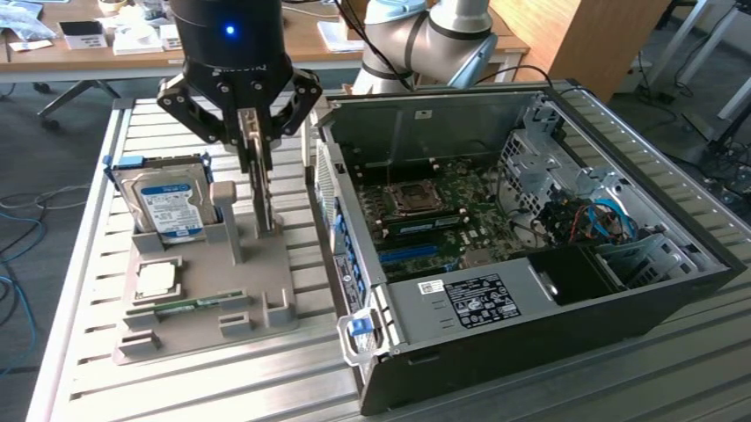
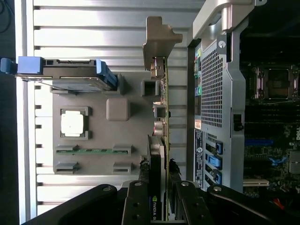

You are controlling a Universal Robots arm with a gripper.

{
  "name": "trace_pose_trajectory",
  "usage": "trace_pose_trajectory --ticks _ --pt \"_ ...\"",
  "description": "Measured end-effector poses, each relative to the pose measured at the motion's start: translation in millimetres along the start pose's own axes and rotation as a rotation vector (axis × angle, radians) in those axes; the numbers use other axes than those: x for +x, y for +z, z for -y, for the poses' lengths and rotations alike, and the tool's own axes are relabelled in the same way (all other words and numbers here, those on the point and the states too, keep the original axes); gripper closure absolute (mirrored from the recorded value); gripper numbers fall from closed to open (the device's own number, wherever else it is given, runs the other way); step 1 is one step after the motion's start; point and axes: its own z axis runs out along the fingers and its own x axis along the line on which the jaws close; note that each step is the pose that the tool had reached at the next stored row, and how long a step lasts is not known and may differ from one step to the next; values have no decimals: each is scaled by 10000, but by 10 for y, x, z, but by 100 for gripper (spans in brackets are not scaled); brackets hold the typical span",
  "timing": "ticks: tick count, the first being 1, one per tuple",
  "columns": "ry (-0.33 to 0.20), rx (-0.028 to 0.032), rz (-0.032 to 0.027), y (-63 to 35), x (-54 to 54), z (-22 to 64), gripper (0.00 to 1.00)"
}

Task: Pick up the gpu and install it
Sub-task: 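Pick up the gpu and move the gpu toward the slot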

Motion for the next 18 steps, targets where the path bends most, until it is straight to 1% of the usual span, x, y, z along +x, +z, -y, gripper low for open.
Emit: trace_pose_trajectory --ticks 18 --pt "0 0 0 -78 -2 -4 73"
